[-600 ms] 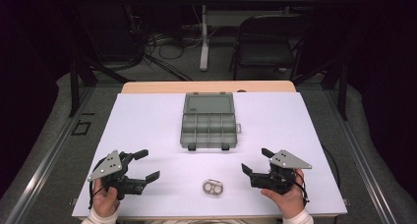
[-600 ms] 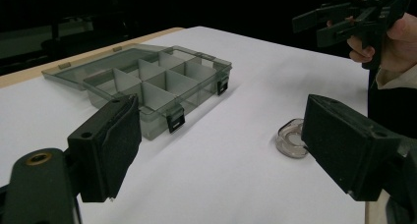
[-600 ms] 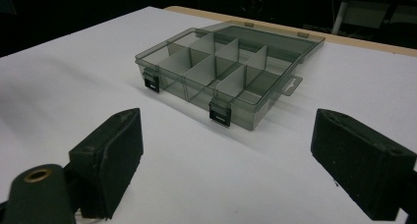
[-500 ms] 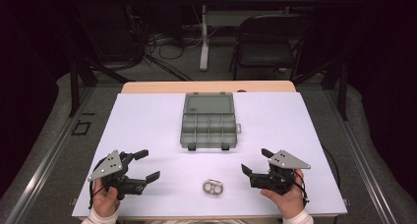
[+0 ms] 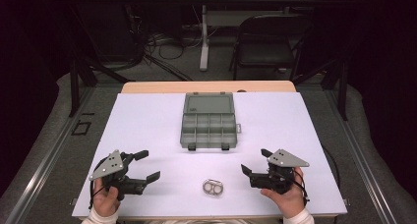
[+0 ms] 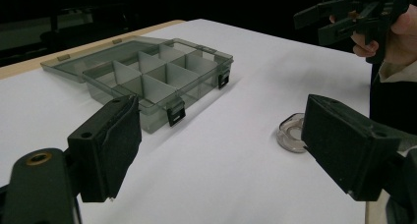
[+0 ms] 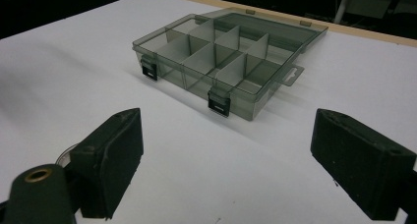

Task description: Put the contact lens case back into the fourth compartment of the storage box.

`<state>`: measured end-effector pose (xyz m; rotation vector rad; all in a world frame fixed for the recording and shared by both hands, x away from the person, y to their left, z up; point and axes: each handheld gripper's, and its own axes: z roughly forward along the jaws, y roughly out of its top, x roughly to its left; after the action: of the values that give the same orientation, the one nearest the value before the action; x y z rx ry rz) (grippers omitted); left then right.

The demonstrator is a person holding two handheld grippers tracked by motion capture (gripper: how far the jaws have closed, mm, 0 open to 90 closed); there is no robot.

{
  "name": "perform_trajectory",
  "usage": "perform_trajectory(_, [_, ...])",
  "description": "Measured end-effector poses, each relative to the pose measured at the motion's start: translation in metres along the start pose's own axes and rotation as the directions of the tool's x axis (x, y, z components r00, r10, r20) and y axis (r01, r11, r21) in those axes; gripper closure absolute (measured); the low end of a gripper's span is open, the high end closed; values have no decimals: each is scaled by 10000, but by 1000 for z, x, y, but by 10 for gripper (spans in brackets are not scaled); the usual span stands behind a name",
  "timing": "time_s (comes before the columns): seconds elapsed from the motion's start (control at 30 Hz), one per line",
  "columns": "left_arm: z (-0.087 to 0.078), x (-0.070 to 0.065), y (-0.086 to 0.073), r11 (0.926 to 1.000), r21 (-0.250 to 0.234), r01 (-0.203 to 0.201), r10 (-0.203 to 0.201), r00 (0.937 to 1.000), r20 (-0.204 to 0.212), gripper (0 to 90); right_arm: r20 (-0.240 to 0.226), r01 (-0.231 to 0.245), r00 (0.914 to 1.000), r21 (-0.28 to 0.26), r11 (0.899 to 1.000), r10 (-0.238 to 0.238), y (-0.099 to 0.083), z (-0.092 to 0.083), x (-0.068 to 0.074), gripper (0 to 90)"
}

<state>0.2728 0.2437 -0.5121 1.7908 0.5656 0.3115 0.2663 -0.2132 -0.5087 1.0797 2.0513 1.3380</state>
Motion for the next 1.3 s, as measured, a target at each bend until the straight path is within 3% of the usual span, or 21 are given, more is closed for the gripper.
perform_trajectory(0.33, [-1,-1,-1,9999,94,-50,49,10000,44,159,-7,188,9998,447,9988,-188,5,1,2,103])
perform_trajectory(0.8, [-1,-6,-1,9994,254,-216,216,9998,-25,159,-481,719,9966,1114,9912,-669,5,8,9,143])
perform_trajectory(1.1, [-1,-6,-2,9990,402,-218,217,9998,29,160,-933,1300,9890,1794,9752,-1147,6,13,15,145])
perform_trajectory(1.3, [-1,-6,-2,9986,468,-231,230,9997,10,160,-1160,1446,9858,2164,9655,-1217,6,16,16,153])
